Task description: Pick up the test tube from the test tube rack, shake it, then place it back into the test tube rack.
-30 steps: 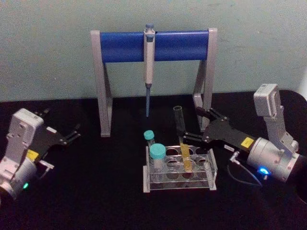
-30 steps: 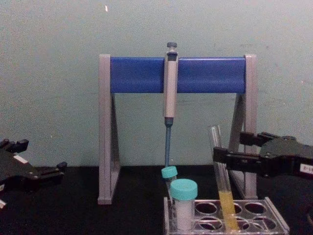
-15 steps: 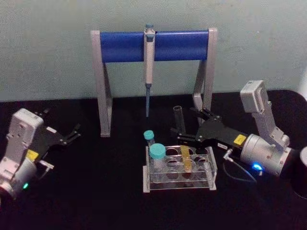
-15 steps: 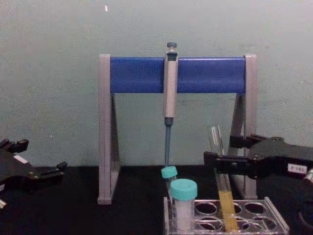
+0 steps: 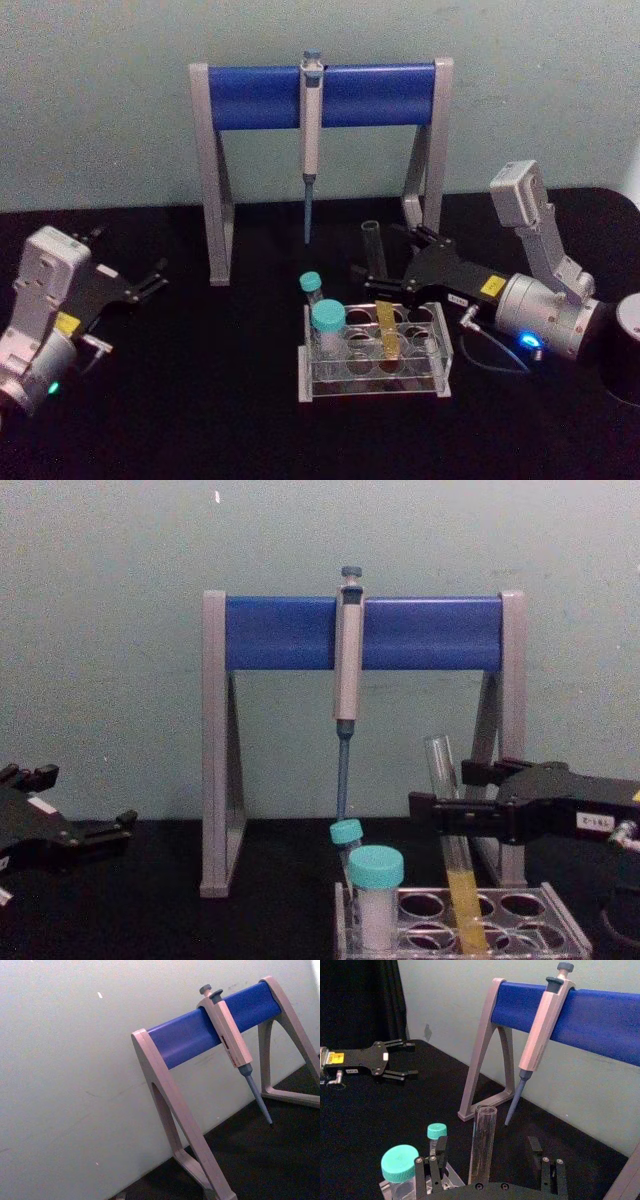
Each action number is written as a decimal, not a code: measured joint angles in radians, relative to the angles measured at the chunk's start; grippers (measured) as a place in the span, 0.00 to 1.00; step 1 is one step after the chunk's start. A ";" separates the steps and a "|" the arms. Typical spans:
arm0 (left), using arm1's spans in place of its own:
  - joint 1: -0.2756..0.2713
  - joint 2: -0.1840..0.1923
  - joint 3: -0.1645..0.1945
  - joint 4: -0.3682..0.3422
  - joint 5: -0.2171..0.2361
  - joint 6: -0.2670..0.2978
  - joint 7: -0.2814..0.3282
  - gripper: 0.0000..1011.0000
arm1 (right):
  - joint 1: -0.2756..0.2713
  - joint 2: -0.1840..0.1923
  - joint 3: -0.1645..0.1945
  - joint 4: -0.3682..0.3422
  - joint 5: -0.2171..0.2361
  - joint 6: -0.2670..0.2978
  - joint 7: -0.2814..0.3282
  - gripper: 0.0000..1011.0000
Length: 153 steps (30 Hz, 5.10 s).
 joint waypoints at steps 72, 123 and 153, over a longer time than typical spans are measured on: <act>0.000 0.000 0.000 0.000 0.000 0.000 0.000 0.99 | 0.001 0.003 0.001 0.002 0.014 0.012 0.002 0.23; 0.000 0.000 0.000 0.000 0.000 0.000 0.000 0.99 | -0.026 0.000 0.103 -0.066 0.168 -0.136 -0.015 0.23; 0.000 0.000 0.000 0.000 0.000 0.000 0.000 0.99 | -0.063 0.163 0.068 -0.144 0.197 -0.162 0.171 0.23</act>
